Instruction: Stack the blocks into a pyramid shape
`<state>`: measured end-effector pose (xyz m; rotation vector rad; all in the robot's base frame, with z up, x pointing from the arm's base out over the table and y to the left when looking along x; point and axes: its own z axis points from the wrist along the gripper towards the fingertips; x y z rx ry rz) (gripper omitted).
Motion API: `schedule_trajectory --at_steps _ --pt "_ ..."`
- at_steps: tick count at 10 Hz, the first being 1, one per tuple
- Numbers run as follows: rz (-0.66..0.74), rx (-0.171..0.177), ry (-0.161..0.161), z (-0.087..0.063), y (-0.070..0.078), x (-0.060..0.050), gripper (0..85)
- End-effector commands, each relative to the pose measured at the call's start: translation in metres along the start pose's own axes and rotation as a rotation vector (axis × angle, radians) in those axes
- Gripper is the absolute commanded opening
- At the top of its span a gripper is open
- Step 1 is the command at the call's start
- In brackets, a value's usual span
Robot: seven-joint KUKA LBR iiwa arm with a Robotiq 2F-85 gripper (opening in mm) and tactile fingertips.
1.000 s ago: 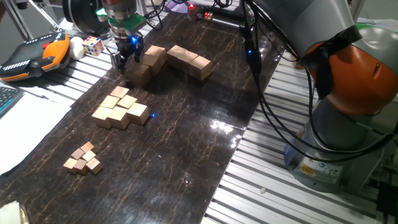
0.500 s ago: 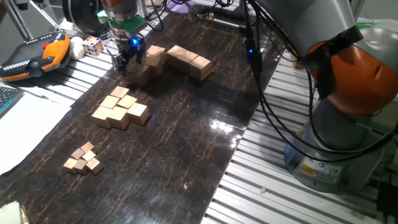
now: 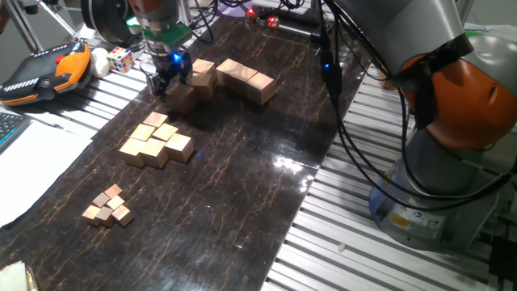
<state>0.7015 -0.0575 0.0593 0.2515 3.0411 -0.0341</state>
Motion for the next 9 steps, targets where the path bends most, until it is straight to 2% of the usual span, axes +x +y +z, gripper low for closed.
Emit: schedule_trajectory --at_steps 1,4,7,9 --pt "0.002 0.002 0.006 -0.0006 -0.0004 0.0007 81.0" --pt "0.014 0.005 0.013 -0.0013 -0.0003 0.0036 80.3" --pt "0.014 0.006 0.021 -0.0005 0.0001 0.0033 70.7" --pt "0.014 0.008 0.022 -0.0006 0.0015 0.0048 67.3"
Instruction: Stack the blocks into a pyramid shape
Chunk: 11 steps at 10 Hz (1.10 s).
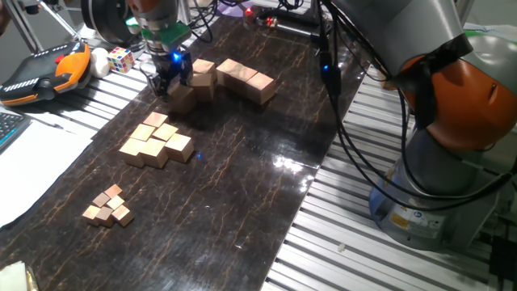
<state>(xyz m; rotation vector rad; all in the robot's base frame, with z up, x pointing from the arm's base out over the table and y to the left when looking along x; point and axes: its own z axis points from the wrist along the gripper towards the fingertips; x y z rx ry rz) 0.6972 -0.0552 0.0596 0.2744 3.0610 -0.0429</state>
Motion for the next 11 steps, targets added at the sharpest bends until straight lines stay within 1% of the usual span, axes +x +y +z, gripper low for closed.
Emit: schedule_trajectory --at_steps 1,2,3,5,7,8,9,10,11 --pt "-0.007 0.004 0.000 0.000 0.000 0.000 62.3" --pt "-0.015 0.011 0.000 -0.002 -0.001 -0.002 61.0" --pt "-0.016 0.024 0.004 -0.005 0.000 -0.004 62.7" --pt "0.029 0.012 0.029 -0.016 0.000 -0.007 63.7" --pt "0.099 0.001 0.046 -0.026 -0.007 -0.008 63.7" --pt "0.155 -0.017 0.059 -0.031 -0.009 -0.007 63.3" --pt "0.193 -0.018 0.063 -0.037 -0.012 -0.003 63.3" --pt "0.205 -0.007 0.076 -0.044 -0.018 0.001 63.3" --pt "0.205 0.002 0.096 -0.053 -0.025 0.002 63.3"
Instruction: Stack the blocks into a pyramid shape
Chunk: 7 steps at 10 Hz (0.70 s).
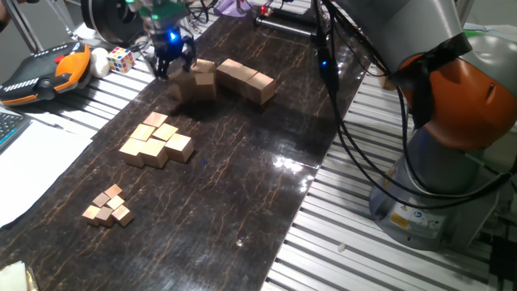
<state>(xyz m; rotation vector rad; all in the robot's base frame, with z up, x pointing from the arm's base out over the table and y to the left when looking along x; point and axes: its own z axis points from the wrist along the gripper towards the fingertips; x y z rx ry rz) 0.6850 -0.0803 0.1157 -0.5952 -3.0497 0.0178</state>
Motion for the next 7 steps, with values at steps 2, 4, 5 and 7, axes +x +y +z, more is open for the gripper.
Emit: schedule_trajectory --at_steps 2,4,5,7 --pt "0.001 0.006 0.018 -0.012 -0.013 0.001 63.0" --pt "-0.001 0.011 0.026 -0.019 -0.022 0.001 63.7" --pt "-0.028 0.024 0.045 -0.026 -0.033 0.002 64.0" --pt "-0.064 0.039 0.061 -0.036 -0.052 0.004 62.3"
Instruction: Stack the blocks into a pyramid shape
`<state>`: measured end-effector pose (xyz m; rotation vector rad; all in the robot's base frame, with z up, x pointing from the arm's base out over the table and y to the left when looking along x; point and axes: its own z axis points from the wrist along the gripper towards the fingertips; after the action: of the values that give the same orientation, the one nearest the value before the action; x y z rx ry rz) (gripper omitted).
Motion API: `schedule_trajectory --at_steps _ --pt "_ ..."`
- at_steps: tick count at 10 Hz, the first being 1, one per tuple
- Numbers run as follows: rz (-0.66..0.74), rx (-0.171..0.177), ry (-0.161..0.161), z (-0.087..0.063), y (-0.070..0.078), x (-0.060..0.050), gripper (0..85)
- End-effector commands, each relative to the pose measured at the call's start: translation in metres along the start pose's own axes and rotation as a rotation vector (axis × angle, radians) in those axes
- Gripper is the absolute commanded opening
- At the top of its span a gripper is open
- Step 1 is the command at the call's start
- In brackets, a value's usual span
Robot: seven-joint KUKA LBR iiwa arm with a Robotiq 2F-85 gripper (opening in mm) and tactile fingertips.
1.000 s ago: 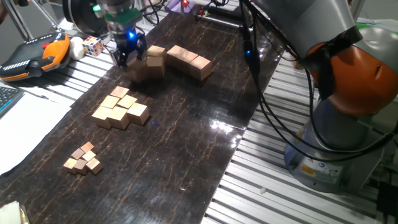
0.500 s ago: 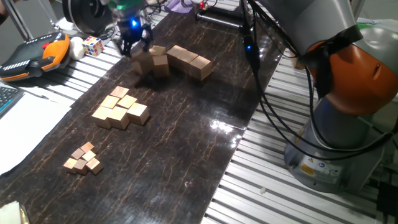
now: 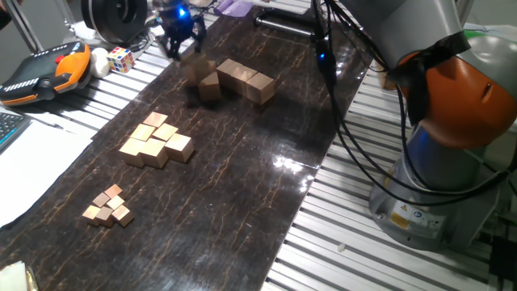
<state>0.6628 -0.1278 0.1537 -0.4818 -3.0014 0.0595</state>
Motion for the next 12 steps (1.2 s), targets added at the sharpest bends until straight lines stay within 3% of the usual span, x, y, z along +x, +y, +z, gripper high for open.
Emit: schedule_trajectory --at_steps 1,4,8,9,10,11,12 --pt "-0.012 0.007 0.000 -0.0020 -0.0053 -0.0018 62.0" --pt "-0.032 0.019 -0.012 0.0000 -0.0055 -0.0057 62.3" --pt "-0.035 0.019 0.006 0.0005 -0.0034 -0.0052 60.7" --pt "-0.028 0.027 -0.008 0.0005 -0.0034 -0.0052 60.7" --pt "-0.033 0.064 -0.022 0.0005 -0.0034 -0.0052 60.7" --pt "-0.033 0.072 -0.018 0.0005 -0.0034 -0.0052 61.0" --pt "-0.021 0.057 0.007 0.0005 -0.0034 -0.0052 61.0"
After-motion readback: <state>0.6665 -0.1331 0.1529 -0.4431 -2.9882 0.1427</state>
